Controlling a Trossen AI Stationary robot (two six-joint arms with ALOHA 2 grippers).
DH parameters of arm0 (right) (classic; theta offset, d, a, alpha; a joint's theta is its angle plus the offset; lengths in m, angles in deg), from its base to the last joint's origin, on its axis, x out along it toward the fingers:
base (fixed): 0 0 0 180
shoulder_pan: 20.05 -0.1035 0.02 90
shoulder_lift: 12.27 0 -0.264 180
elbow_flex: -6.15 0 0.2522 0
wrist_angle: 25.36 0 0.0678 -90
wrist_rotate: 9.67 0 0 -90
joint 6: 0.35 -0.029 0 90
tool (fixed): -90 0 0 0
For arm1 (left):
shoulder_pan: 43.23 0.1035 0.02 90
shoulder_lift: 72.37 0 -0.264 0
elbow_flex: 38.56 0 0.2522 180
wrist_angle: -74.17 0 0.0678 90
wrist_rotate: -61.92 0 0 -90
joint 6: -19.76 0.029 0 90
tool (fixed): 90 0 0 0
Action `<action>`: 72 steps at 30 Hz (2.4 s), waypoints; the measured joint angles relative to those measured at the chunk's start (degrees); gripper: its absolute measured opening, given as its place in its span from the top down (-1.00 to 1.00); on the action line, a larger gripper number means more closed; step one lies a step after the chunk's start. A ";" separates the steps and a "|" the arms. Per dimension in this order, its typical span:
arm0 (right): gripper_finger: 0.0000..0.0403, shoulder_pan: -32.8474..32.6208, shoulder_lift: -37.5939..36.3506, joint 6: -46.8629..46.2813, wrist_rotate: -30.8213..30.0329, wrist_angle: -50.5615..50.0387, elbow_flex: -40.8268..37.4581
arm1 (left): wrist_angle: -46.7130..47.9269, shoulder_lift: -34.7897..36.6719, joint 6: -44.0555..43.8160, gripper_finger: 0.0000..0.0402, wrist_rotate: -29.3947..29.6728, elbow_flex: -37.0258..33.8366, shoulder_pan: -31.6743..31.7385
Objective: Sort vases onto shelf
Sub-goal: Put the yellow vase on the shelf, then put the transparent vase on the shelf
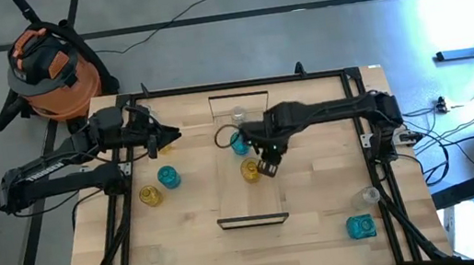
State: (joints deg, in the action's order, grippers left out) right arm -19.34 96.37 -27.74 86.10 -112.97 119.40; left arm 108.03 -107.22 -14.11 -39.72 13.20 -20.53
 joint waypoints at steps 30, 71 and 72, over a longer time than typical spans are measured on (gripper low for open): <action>0.53 2.28 -3.88 -3.15 -6.32 4.98 -8.47 | 0.04 0.00 0.00 0.26 0.00 0.00 0.00; 0.53 30.75 3.16 11.14 -7.23 1.18 -8.30 | 0.02 0.00 -1.77 0.26 4.94 0.00 -0.02; 0.53 30.80 3.49 11.31 -6.50 1.34 -8.23 | 0.02 0.00 -1.77 0.26 4.94 0.00 0.00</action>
State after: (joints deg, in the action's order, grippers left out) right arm 11.46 99.86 -16.43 79.60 -111.63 111.17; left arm 108.05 -107.22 -15.88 -34.78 13.20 -20.53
